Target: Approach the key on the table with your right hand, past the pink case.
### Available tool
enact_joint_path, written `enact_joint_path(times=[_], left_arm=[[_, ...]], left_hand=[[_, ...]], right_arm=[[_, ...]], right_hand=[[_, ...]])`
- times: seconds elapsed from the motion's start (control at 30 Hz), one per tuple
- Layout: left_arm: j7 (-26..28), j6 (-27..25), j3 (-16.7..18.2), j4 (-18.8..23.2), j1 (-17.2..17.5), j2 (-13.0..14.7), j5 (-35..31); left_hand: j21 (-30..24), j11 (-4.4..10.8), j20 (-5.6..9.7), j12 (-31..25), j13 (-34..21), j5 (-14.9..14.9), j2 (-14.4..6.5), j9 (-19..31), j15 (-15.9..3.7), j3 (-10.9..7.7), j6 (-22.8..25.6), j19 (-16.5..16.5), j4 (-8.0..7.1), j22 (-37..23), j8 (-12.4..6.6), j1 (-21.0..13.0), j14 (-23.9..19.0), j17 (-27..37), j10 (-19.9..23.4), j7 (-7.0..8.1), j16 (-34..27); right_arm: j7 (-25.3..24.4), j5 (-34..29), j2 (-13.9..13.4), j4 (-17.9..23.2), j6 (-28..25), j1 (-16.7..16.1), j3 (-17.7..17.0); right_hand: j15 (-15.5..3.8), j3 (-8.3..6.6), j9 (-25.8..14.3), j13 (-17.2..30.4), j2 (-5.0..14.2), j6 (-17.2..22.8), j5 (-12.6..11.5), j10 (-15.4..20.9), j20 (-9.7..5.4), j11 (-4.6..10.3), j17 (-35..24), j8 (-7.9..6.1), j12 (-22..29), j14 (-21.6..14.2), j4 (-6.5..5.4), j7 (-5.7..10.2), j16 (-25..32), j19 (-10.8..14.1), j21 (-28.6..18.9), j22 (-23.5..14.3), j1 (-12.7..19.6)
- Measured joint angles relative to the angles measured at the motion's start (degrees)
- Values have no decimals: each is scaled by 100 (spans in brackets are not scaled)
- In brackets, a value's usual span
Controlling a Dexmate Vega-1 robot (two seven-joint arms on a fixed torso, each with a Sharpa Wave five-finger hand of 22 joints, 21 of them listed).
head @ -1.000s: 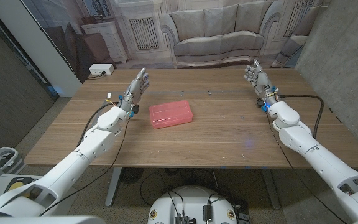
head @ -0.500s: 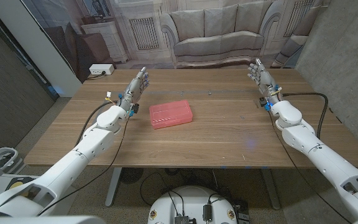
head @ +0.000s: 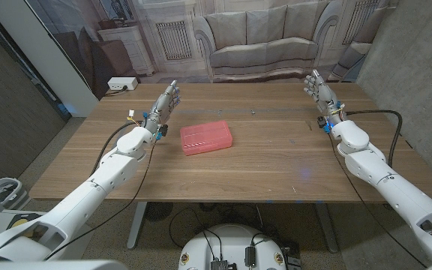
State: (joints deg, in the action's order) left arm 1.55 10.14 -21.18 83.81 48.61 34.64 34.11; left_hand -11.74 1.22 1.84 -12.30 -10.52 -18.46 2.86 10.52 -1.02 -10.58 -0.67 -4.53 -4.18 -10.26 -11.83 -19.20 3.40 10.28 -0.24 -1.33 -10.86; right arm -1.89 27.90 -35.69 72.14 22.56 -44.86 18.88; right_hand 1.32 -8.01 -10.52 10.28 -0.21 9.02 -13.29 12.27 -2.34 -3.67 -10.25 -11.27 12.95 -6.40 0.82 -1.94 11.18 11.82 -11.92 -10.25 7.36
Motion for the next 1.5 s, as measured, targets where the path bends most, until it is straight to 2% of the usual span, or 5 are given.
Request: enact_joint_path(times=[0.1,0.43,0.8,1.5], left_arm=[[12,-13,7,13,11,1,6],[17,-49,29,71,50,-5,80],[33,-99,55,145,89,25,116],[69,-78,93,226,169,61,130]], left_hand=[[0,1,1,0,0,0,-7,0,0,0,31,1,0,0,0,-7,0,0,1,31,0],[0,31,21,24,0,0,-7,0,0,15,63,21,15,0,0,-7,0,0,31,-1,0],[0,31,21,51,0,0,-23,0,0,31,62,21,-1,0,-1,-23,1,0,31,-1,0],[0,31,21,51,0,0,-29,0,0,31,62,20,-1,1,-1,-29,1,0,31,-1,0]], right_arm=[[-44,-48,-25,16,-2,-10,-5],[-309,-353,-112,65,7,-23,3],[-845,-1074,-324,338,-229,-73,116],[-1577,-2129,-576,737,-704,-147,290]], right_hand=[[0,0,0,0,0,22,0,0,33,0,0,0,0,0,0,22,0,33,0,0,0],[-44,25,0,0,0,62,-45,30,1,31,0,0,0,-44,24,62,0,63,0,0,0],[-72,25,0,0,0,92,-44,61,1,61,0,0,0,-72,23,92,0,62,0,0,0],[-103,48,0,0,-39,114,-68,91,1,115,0,0,0,-103,46,114,0,62,0,0,39]])
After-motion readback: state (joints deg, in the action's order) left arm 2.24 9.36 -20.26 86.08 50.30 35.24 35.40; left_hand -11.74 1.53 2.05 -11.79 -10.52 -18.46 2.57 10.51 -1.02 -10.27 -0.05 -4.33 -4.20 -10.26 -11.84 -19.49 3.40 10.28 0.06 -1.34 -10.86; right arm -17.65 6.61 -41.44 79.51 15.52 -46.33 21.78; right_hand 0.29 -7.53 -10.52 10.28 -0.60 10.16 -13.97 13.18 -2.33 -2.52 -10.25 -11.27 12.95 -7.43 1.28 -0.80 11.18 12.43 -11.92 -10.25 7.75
